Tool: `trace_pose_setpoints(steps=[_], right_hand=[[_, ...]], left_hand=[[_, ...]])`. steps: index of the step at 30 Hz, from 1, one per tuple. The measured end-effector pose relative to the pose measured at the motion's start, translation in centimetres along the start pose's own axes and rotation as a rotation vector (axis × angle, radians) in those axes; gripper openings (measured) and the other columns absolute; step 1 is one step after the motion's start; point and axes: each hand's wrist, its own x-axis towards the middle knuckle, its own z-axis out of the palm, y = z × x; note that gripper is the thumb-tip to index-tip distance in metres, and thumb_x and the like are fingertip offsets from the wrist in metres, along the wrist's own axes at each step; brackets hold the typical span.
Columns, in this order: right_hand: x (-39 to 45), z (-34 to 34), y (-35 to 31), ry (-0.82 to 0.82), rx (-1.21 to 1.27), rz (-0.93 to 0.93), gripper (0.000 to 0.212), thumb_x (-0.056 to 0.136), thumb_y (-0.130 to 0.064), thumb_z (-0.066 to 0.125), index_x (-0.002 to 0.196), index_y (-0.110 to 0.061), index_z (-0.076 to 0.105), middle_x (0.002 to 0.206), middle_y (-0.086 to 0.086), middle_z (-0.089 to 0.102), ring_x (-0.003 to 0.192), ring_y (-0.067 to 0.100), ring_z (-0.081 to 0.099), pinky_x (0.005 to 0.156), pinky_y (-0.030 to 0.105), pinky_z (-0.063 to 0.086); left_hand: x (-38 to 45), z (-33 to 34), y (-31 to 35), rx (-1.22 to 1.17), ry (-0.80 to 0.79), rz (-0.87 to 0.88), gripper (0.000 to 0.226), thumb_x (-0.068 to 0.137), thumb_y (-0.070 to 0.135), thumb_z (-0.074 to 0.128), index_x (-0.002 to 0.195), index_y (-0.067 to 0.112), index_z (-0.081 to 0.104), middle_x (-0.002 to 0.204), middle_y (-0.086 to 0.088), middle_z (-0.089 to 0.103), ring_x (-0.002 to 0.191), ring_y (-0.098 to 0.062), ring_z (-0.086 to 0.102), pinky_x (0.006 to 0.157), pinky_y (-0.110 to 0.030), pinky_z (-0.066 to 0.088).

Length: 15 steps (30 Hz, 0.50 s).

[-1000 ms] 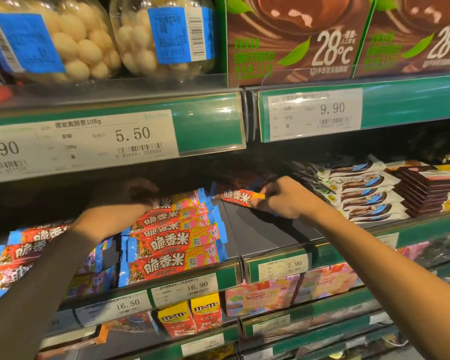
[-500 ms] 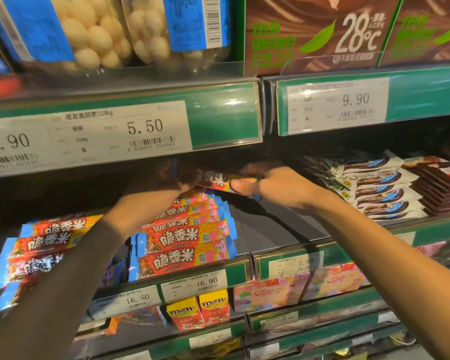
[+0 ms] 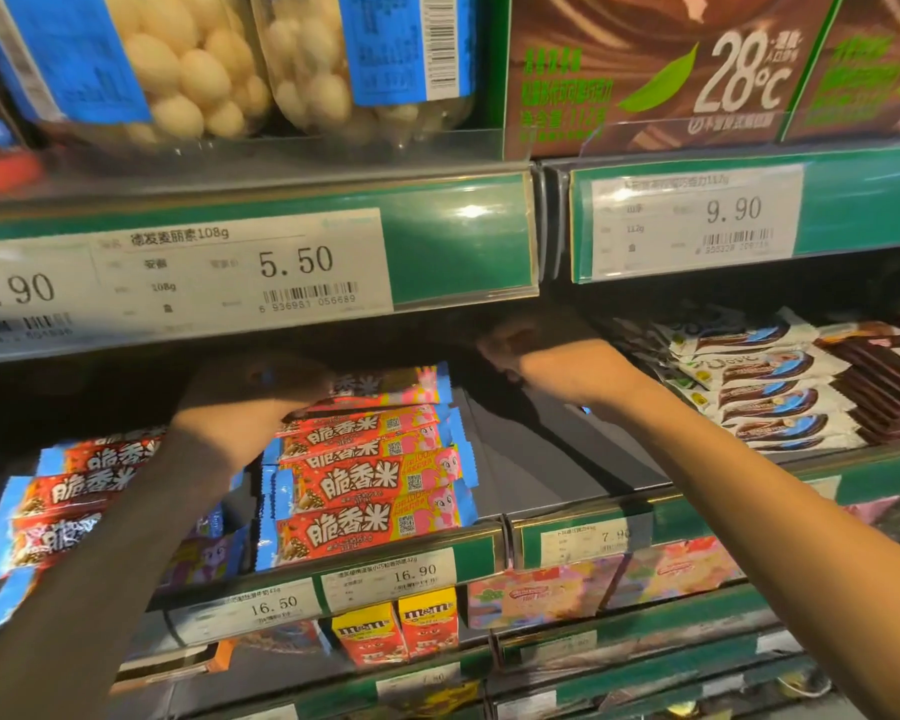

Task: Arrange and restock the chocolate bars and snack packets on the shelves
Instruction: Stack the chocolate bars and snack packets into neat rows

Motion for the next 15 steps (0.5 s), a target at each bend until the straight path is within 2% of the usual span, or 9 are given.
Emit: trace_pose_setpoints(steps=[1,3,6,10,13,15], right_hand=[[0.3,-0.3,0.9,0.053,-0.116,-0.006,0.015,0.097,-0.02,0.056,0.086,-0.02,0.065,0.092,0.004,0.066,0.085,0.023,0.062,0.076,0.019,0.045],[0.8,-0.6,2.9,0.117,-0.298,0.009,0.012,0.095,-0.019,0.056,0.092,-0.026,0.065,0.113,0.01,0.067,0.104,0.032,0.061,0.085,0.026,0.044],[1.0,-0.2,5.1,0.123,-0.416,0.102,0.031,0.093,-0.029,0.056,0.121,-0.02,0.064,0.131,0.01,0.062,0.116,0.034,0.057,0.094,0.032,0.045],[0.8,0.8,6.3,0.174,-0.462,0.13,0.039,0.089,-0.037,0.063,0.123,-0.019,0.063,0.121,0.014,0.066,0.107,0.038,0.061,0.086,0.037,0.051],[0.8,1.2,7.0,0.196,-0.515,0.176,0.042,0.088,-0.041,0.064,0.118,-0.011,0.064,0.114,0.019,0.068,0.101,0.041,0.062,0.083,0.039,0.052],[0.9,1.0,7.2,0.204,-0.532,0.204,0.042,0.088,-0.039,0.064,0.114,-0.006,0.065,0.113,0.021,0.067,0.101,0.042,0.062,0.082,0.038,0.051]], left_hand=[[0.0,-0.1,0.0,0.017,0.007,-0.005,0.017,0.08,0.024,0.077,0.093,0.015,0.074,0.084,-0.001,0.074,0.084,-0.023,0.067,0.087,-0.038,0.053],[0.0,-0.4,-0.5,0.071,-0.008,0.041,0.006,0.082,0.019,0.076,0.086,0.018,0.072,0.073,0.007,0.071,0.083,-0.021,0.065,0.092,-0.039,0.051],[0.0,-0.2,-0.9,0.305,0.017,0.192,0.015,0.081,0.018,0.078,0.078,0.03,0.07,0.078,0.013,0.069,0.077,-0.004,0.063,0.088,-0.025,0.05],[0.6,0.3,-1.3,0.45,0.066,0.276,0.012,0.082,0.014,0.076,0.089,0.023,0.072,0.093,0.001,0.068,0.088,-0.012,0.057,0.09,-0.022,0.04],[0.9,0.4,-1.5,0.477,0.061,0.343,0.018,0.083,0.011,0.075,0.092,0.026,0.071,0.093,0.002,0.066,0.081,-0.006,0.055,0.082,-0.013,0.039],[1.2,0.3,-1.6,0.493,0.044,0.343,0.019,0.085,0.011,0.073,0.093,0.029,0.071,0.094,0.002,0.067,0.083,-0.008,0.056,0.086,-0.019,0.041]])
